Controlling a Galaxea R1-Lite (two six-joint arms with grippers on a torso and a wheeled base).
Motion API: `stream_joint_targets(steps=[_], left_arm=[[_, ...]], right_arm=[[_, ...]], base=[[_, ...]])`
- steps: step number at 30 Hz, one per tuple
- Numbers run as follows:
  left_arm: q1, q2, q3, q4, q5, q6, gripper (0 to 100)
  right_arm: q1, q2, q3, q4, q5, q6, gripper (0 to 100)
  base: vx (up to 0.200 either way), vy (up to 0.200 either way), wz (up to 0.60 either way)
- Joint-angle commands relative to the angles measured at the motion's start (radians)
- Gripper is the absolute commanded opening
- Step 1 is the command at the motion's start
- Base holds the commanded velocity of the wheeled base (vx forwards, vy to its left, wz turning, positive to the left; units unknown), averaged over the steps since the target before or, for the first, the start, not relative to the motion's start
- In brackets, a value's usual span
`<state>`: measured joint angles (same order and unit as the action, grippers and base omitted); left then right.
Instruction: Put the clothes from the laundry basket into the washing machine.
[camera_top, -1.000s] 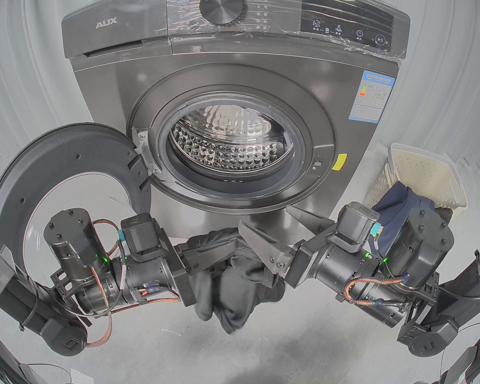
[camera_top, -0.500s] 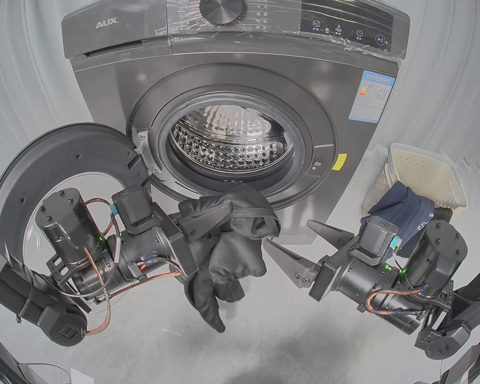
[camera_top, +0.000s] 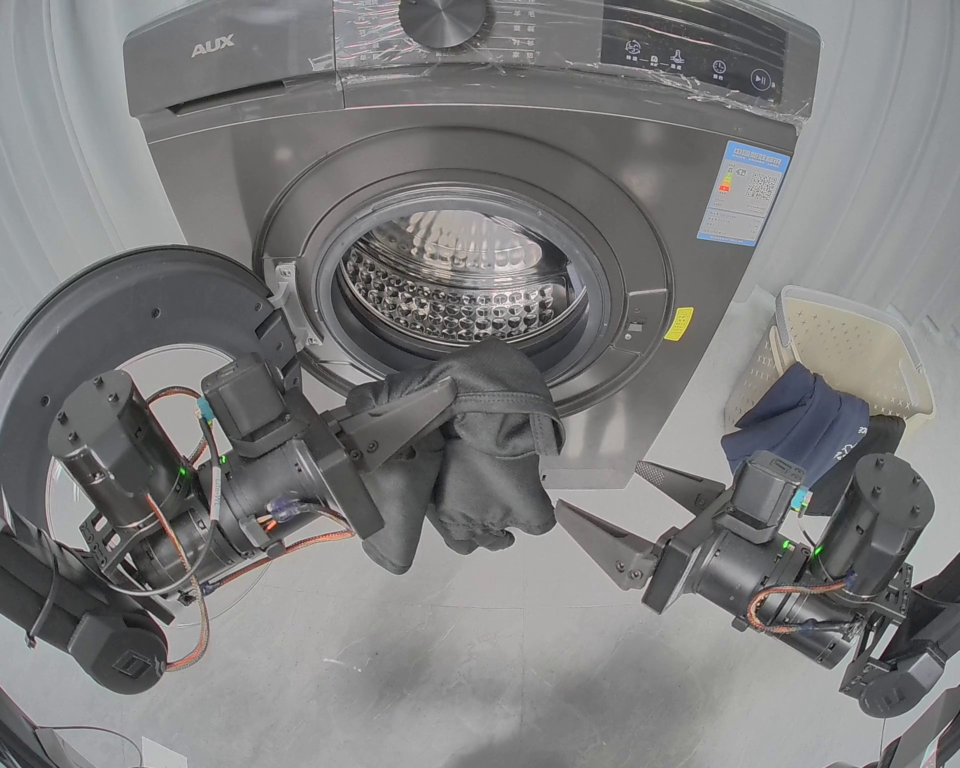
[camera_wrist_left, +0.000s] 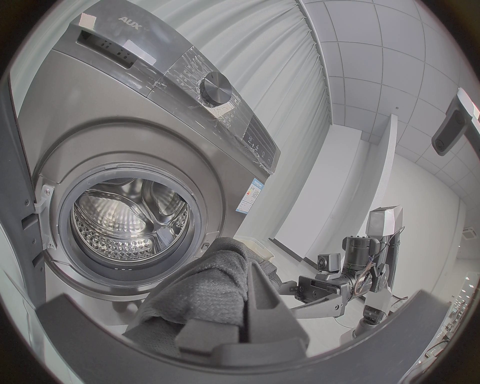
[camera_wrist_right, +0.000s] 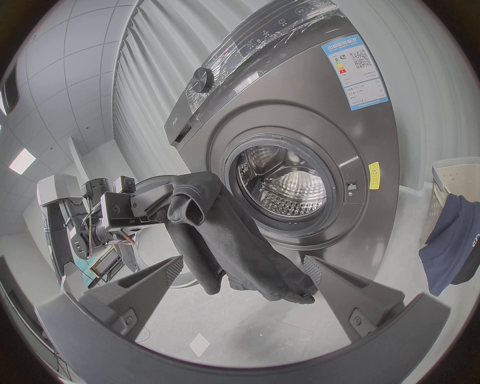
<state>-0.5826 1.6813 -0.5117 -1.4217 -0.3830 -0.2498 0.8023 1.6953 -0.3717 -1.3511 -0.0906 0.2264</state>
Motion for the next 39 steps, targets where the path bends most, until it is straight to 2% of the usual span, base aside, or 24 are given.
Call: stream_joint_targets(steps=[1,12,26,39], left_arm=[[0.0,-0.003,-0.001,-0.002,-0.001,0.0,0],[0.0,0.005,-0.002,-0.002,-0.002,0.0,0],[0.0,0.006,-0.001,-0.002,0.001,-0.002,0],[-0.002,0.015,-0.022,0.0,-0.002,0.0,0]], right_arm=[[0.0,0.009,0.004,0.0,0.002,-0.001,100],[0.009,0.078,-0.016,-0.022,-0.001,-0.002,100],[0.066,0.216,-0.131,-0.083,0.012,-0.019,100],[0.049,0.277,-0.208,-0.083,0.029,-0.032,100]], base=[[0.0,0.0,0.0],[0.0,0.0,0.0],[0.0,0.0,0.0],[0.0,0.0,0.0]])
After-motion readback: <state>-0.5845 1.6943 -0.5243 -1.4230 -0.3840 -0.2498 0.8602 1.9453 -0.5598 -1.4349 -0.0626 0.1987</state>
